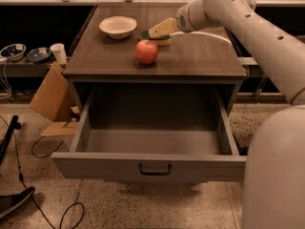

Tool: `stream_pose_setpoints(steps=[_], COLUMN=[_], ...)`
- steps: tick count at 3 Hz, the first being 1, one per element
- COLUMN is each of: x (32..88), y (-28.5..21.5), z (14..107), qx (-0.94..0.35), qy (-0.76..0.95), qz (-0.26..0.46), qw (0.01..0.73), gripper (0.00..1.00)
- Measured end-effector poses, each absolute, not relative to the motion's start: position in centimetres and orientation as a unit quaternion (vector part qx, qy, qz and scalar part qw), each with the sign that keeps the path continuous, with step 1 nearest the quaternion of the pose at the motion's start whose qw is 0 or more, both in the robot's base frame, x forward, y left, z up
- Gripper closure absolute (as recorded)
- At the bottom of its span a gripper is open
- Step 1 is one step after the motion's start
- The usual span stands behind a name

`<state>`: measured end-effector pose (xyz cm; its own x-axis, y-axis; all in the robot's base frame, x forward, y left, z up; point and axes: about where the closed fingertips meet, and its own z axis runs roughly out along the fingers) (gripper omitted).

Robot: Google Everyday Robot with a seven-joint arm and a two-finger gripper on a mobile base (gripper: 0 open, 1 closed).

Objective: Place sponge into top drawer

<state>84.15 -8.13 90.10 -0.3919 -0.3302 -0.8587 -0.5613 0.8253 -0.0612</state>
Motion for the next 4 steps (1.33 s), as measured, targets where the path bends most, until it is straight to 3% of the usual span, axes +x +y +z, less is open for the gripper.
stream_pose_setpoints(steps=[4], x=[88.6], y=[-8.2], z=[85.7], qx=[-0.264], qy=[0.838], qz=[0.088], qw=[0.469], gripper=[0.00])
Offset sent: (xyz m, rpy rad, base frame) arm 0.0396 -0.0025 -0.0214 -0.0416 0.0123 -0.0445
